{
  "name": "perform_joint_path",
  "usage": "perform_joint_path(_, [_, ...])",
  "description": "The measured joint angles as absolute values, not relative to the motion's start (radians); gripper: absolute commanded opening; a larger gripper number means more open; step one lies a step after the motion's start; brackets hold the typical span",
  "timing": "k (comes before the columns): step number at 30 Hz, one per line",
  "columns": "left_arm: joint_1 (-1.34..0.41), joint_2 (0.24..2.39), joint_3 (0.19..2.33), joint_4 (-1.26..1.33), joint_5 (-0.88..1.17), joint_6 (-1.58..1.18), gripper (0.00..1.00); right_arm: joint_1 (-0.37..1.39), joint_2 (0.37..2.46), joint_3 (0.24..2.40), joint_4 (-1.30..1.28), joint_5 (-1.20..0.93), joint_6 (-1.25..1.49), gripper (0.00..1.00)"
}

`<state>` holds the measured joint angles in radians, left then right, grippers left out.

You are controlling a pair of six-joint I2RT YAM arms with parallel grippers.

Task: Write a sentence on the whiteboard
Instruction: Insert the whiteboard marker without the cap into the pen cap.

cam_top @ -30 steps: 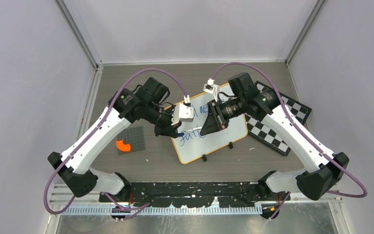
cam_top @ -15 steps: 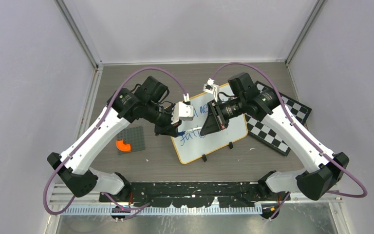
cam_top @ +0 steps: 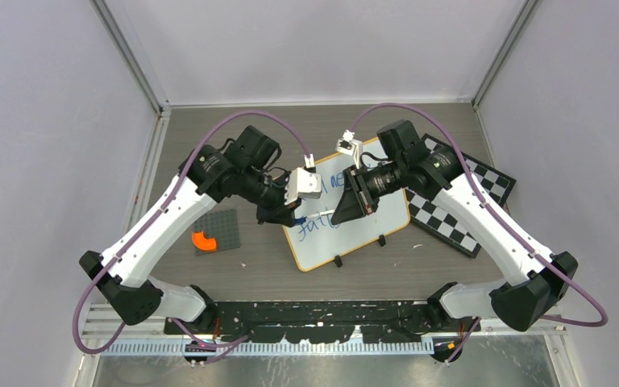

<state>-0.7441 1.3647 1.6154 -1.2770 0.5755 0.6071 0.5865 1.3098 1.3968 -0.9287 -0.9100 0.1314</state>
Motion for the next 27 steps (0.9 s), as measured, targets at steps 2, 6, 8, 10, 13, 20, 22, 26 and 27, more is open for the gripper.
perform_joint_path(2, [-0.744, 1.365, 1.615, -1.277, 0.57, 0.611, 0.0, 0.587, 1.309, 1.397, -0.929, -0.909, 0.129, 0.0])
perform_joint_path(6, [-0.744, 1.364, 1.614, -1.276, 0.559, 0.614, 0.0, 0.588, 1.309, 1.397, -0.931, -0.91, 0.125, 0.0])
perform_joint_path(8, [-0.744, 1.365, 1.614, -1.277, 0.558, 0.614, 0.0, 0.588, 1.309, 1.397, -0.934, -0.91, 0.125, 0.0])
perform_joint_path(10, [-0.744, 1.364, 1.614, -1.276, 0.557, 0.614, 0.0, 0.589, 1.309, 1.397, -0.937, -0.909, 0.125, 0.0])
perform_joint_path(13, [-0.744, 1.364, 1.614, -1.276, 0.558, 0.614, 0.0, 0.59, 1.309, 1.397, -0.94, -0.909, 0.125, 0.0])
perform_joint_path(20, [-0.744, 1.365, 1.614, -1.276, 0.57, 0.61, 0.0, 0.592, 1.31, 1.397, -0.941, -0.91, 0.125, 0.0])
perform_joint_path(22, [-0.744, 1.366, 1.615, -1.276, 0.578, 0.61, 0.0, 0.594, 1.31, 1.397, -0.941, -0.91, 0.125, 0.0])
perform_joint_path(26, [-0.745, 1.373, 1.622, -1.275, 0.588, 0.605, 0.0, 0.6, 1.317, 1.399, -0.94, -0.91, 0.125, 0.0])
perform_joint_path(27, [-0.746, 1.376, 1.626, -1.275, 0.589, 0.603, 0.0, 0.601, 1.32, 1.399, -0.941, -0.91, 0.125, 0.0])
